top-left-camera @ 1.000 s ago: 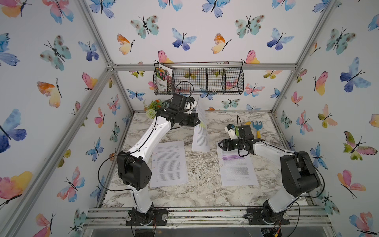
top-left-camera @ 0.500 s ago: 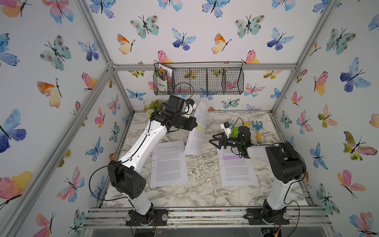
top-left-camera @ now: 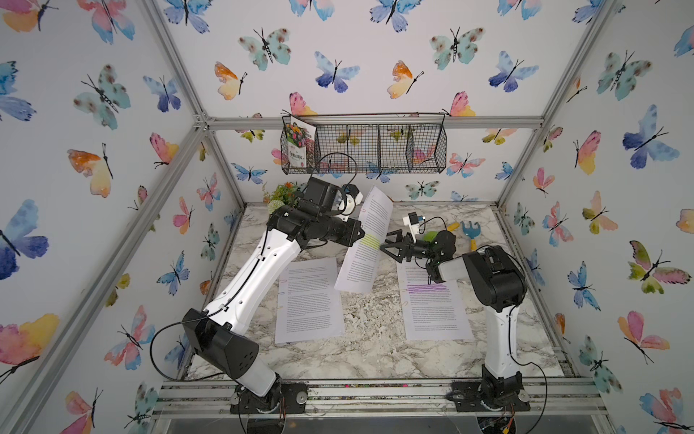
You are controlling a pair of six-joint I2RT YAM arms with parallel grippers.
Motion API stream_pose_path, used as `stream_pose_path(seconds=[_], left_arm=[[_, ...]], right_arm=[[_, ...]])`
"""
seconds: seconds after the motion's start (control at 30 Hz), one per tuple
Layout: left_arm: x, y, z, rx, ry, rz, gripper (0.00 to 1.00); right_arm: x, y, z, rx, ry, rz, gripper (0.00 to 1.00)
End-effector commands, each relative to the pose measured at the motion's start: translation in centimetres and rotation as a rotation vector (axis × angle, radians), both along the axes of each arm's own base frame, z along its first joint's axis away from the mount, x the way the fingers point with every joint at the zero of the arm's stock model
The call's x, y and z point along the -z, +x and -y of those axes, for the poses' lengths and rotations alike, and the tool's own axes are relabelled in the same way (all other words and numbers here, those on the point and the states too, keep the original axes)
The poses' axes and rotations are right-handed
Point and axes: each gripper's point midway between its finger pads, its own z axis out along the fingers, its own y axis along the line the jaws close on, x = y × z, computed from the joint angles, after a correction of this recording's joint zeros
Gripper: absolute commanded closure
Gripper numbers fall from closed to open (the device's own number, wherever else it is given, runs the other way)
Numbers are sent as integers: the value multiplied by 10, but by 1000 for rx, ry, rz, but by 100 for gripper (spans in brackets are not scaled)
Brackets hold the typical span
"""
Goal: Unclip the paperclips from the documents
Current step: Remove the paper clip from the document.
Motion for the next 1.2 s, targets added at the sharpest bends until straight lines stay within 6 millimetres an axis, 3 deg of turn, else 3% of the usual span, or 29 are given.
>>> stream_pose_path(seconds=[0.0,0.4,0.73,1.17], left_arm=[[-31,-14,20,89,-131,-15,100],[-25,-19,36,151,-258,-47,100],[-15,-13,17,104,-213,-17,100],[-24,-14,4,89,-185,16,100]], right_arm=[[-18,-10,3,-48,57,54,9],[-56,-27,10,-70,110,82,8],[-82,-54,20,-71,120,96,8],[-99,-97,35,-60,124,117,8]])
